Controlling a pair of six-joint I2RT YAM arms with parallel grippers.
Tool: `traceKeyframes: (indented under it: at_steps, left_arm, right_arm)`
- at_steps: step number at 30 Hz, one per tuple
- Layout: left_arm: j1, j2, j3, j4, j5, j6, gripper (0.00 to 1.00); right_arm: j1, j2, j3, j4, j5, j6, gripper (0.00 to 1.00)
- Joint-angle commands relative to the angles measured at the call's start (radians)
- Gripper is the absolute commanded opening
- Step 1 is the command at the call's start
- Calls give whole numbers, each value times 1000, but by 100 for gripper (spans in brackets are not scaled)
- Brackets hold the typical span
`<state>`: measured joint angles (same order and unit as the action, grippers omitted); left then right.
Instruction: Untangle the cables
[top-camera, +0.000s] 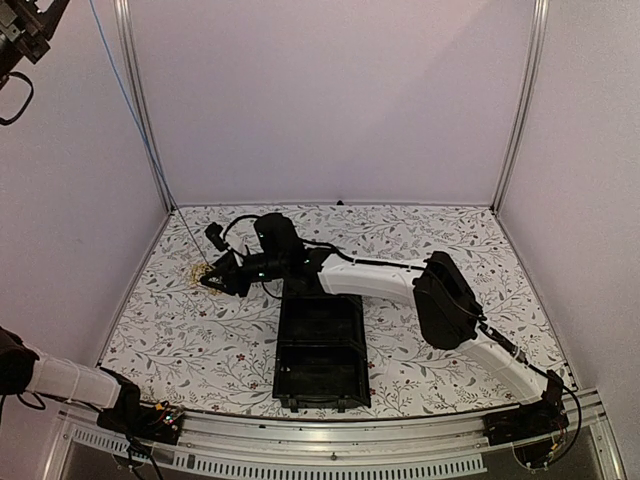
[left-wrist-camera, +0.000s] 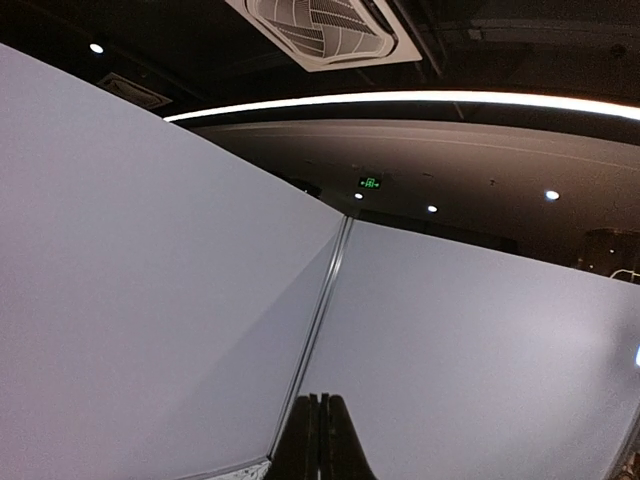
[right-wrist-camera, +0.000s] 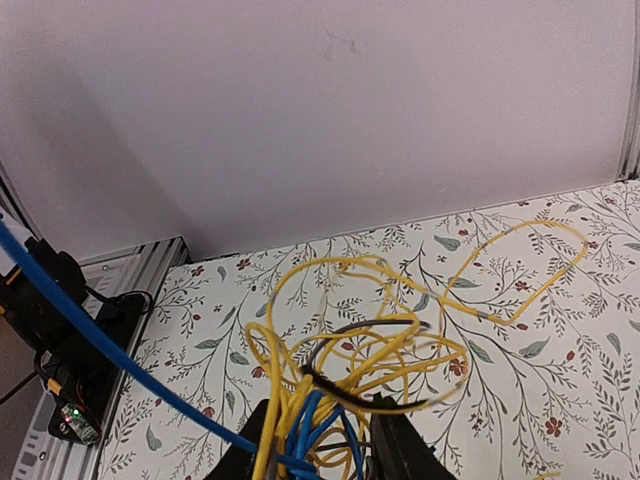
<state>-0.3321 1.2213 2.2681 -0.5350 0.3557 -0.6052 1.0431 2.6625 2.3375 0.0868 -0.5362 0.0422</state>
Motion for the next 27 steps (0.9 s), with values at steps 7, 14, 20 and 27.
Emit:
traceKeyframes:
  at_steps: [7,14,20,27]
  left_arm:
    - [-11,-6,78,236,-73,-62,0]
    - [-11,-134,-237,135,-246,39,0]
    - [-11,-260,-573,134,-289,71,0]
    - [-10,-315,-805,135,-175,41,0]
  right_arm:
    - [8,70,-51,-60,52,-31,24]
    - [7,2,-81,-136,10,-115,58]
    - [2,-237,-243,-192,36,-237,76]
    - [-6,-329,-204,-295,80,-301,79]
